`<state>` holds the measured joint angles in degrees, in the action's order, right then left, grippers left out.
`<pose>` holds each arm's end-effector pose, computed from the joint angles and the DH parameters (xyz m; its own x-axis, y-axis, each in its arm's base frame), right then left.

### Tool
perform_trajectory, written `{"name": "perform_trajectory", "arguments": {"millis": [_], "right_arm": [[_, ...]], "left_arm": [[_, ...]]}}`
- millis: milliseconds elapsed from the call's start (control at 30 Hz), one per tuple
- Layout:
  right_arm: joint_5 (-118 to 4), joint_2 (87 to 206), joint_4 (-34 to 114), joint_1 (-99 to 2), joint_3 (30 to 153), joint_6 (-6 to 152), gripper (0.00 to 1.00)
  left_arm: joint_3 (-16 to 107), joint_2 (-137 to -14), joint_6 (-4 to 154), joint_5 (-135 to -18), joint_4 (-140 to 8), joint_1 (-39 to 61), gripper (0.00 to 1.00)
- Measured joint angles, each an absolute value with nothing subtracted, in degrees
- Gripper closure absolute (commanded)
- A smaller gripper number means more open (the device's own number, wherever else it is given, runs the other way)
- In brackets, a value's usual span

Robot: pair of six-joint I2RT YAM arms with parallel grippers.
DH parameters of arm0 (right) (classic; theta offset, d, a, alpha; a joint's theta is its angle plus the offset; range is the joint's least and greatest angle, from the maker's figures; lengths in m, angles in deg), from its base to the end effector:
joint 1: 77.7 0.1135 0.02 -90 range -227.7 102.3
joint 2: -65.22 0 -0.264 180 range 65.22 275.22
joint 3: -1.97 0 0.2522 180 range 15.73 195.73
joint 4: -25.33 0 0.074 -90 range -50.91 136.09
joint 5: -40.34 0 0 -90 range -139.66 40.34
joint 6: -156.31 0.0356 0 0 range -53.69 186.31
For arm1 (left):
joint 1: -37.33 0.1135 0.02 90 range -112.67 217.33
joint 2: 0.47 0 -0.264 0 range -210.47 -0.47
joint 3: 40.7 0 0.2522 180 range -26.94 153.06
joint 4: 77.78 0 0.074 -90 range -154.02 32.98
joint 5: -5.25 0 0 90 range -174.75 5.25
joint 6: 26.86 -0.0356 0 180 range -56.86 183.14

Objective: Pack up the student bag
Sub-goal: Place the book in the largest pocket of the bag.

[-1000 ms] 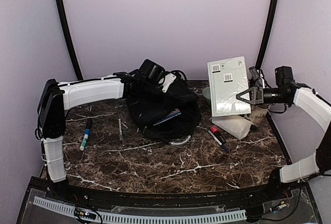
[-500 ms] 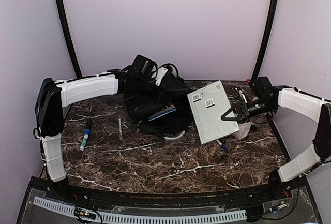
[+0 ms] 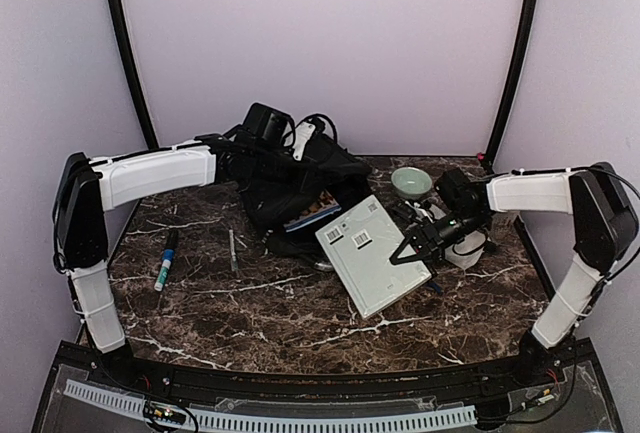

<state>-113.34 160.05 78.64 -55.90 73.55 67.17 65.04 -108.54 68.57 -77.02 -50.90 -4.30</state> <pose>0.2619 0.1391 0.1897 -0.9083 -0.3561 -0.2193 -0.3445 0.3397 0.8752 0.3326 -0.3020 0.3009 -0.4337 0.2600 -0.8627 0.7082 0.6904 -0.1479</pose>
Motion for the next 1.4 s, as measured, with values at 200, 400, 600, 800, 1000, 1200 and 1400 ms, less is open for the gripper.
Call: {"name": "perform_trajectory", "arguments": {"millis": [200, 400, 600, 800, 1000, 1200, 1400], "right_arm": [[-116.07, 167.28, 77.0, -51.05, 79.72, 69.75, 1.0], [-118.19, 177.75, 77.87, -46.5, 91.54, 69.93, 1.0], [-118.0, 179.72, 66.84, -43.79, 92.59, 83.5, 1.0], [-117.21, 180.66, 50.68, -44.12, 89.94, 101.47, 1.0], [-116.9, 185.34, 43.52, -44.21, 91.82, 108.57, 1.0], [-116.73, 190.85, 38.79, -44.18, 94.95, 112.53, 1.0], [-115.9, 193.29, 34.79, -44.18, 97.55, 115.3, 0.92]], "left_arm": [[61.44, -105.02, 68.57, -76.3, -52.82, -4.32, 1.0], [59.16, -103.21, 68.44, -76.21, -54.07, -5.15, 1.0], [57.54, -102.07, 67.61, -76.84, -54.13, -6.15, 1.0], [56.08, -100.74, 66.63, -77.02, -54.55, -6.59, 1.0], [54.77, -99.67, 64.0, -77.74, -54.02, -7.33, 1.0], [53.68, -98.81, 62.19, -79.53, -53.61, -7.97, 1.0], [52.69, -98.22, 61.32, -80.63, -53.8, -8.23, 1.0]]}}
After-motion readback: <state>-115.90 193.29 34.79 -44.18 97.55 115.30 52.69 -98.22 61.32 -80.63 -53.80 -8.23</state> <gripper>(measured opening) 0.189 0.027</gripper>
